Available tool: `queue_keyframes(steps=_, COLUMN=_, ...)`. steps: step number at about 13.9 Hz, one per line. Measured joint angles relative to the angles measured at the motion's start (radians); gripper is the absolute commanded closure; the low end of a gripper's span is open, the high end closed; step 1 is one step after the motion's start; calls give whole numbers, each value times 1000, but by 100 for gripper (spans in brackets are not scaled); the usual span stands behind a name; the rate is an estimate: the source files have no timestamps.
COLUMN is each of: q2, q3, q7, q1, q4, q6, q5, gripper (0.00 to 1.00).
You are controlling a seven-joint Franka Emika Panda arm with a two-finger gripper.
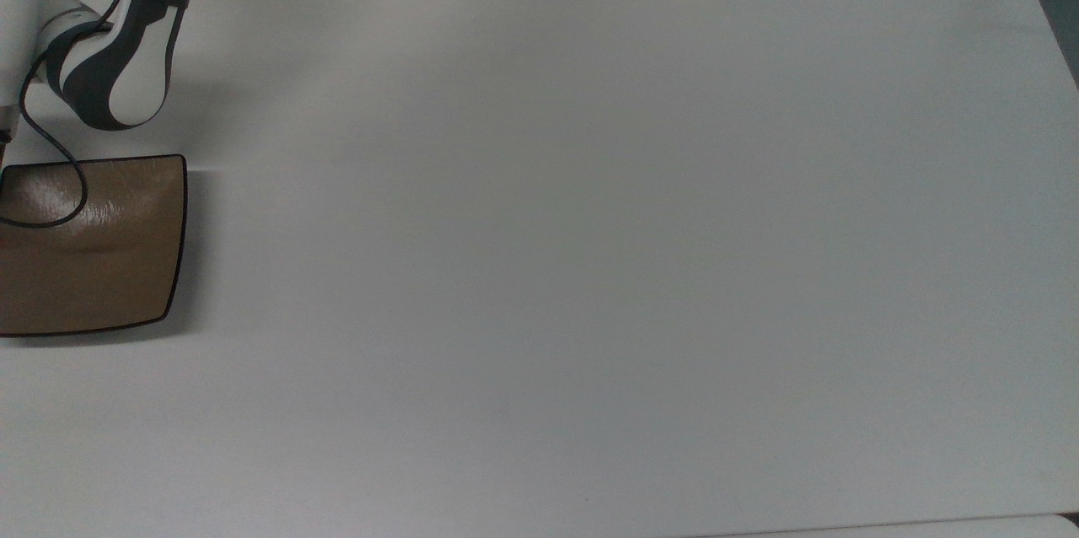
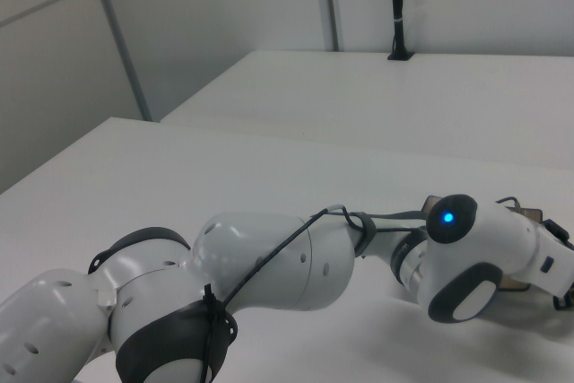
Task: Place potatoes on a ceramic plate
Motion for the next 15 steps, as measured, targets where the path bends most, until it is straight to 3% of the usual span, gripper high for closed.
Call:
queue_keyframes(steps=7, q2=-18, q3=4, q7=0, q1=-17, q4=2, q6=0, q5=0, gripper=45)
queue_keyframes(steps=12, q2=-150, q3=23, q7=0, q1=-41, q4=-90, q6=-7, q5=-1, gripper=45)
queue_keyframes(steps=15, q2=-234, q3=38, q7=0, q1=-42, q4=-168, q6=-91, q5=-2, gripper=45)
